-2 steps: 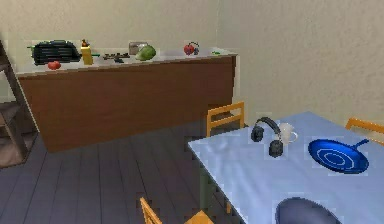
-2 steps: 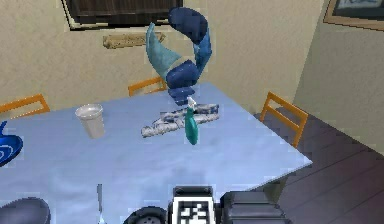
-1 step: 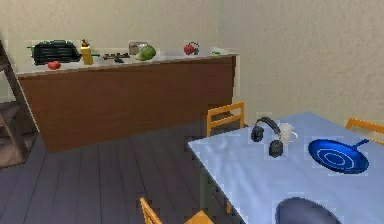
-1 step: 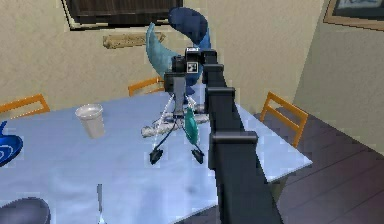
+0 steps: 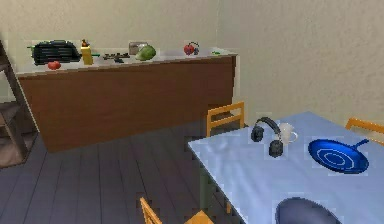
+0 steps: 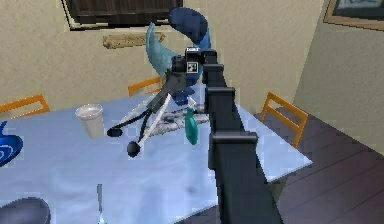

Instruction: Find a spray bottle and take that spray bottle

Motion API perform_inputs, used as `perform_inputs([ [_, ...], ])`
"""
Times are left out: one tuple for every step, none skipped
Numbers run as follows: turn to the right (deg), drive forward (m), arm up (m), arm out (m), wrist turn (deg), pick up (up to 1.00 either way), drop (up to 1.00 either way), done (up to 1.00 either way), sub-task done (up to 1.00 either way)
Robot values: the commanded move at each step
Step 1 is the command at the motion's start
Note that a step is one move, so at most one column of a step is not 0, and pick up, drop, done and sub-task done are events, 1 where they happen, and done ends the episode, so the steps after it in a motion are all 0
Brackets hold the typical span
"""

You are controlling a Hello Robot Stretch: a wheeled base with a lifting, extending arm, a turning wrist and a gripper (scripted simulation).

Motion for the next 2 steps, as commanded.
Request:
perform_inputs([
  [0.0,0.0,0.0,0.0,45.0,0.0,0.0,0.0,0.0],
  [0.0,0.0,0.0,0.0,45.0,0.0,0.0,0.0,0.0],
])
